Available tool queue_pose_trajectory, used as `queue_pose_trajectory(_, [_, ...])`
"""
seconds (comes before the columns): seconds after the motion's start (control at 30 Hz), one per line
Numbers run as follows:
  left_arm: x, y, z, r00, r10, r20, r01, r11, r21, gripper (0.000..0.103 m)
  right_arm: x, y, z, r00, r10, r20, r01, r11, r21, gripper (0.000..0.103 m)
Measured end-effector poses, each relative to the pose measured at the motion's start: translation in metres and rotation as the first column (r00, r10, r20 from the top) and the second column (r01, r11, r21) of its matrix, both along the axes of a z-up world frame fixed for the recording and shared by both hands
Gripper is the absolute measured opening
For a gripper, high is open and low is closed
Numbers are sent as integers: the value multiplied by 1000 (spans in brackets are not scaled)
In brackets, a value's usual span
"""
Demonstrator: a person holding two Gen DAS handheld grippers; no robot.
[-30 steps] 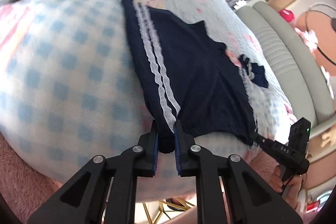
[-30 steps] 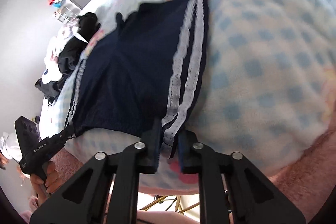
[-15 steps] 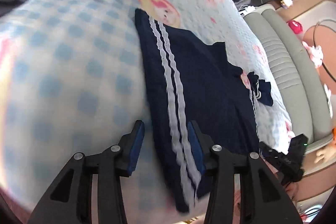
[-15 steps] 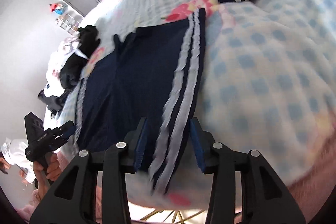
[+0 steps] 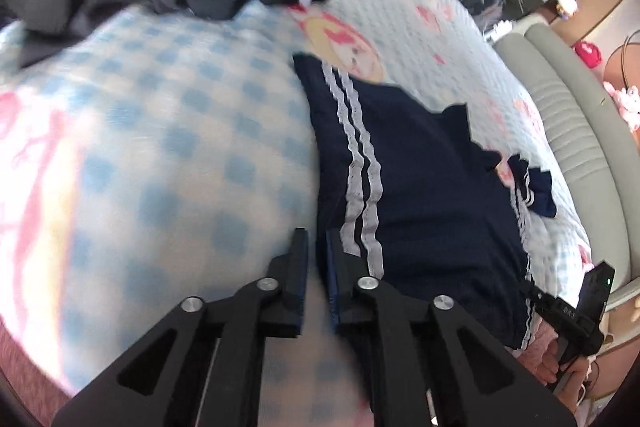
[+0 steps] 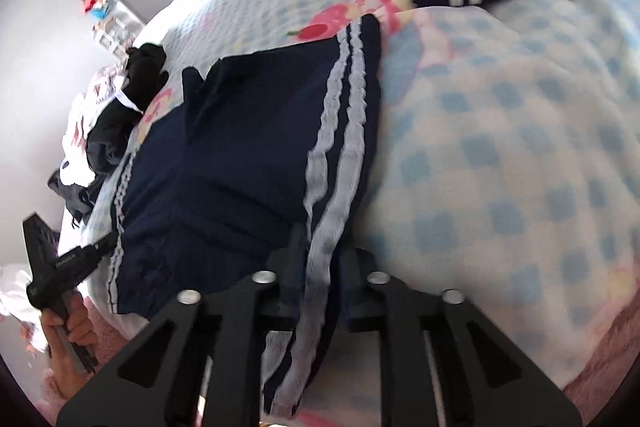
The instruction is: Fold clothes
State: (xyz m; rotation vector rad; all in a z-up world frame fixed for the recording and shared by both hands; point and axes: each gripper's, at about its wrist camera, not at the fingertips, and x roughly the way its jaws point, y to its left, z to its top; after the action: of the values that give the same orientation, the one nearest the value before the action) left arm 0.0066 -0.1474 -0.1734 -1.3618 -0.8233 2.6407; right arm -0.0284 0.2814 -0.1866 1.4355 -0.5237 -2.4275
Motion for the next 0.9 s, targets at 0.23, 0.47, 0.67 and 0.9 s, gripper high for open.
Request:
queue_pose_trajectory(0.23, [24, 77, 9, 966, -246, -82, 244, 969, -34, 24, 32, -4, -5, 1000, -5, 30, 6, 999, -37, 24])
queue_pose_trajectory(0.47, [35, 74, -2, 971, -240, 11, 240, 970, -48, 23, 42, 12, -1, 997, -65, 44, 66, 998, -16, 25])
queue_pose_trajectory(0.67, [27, 113, 28, 926, -369, -79, 369, 929, -13, 24, 50, 23, 16, 992, -128, 12, 128, 991, -36, 27])
queue_pose_trajectory(0.9, [-5, 206, 32, 848, -527, -52, 528, 849, -4, 24, 50, 15, -2, 992, -71, 109, 69, 997, 19, 27])
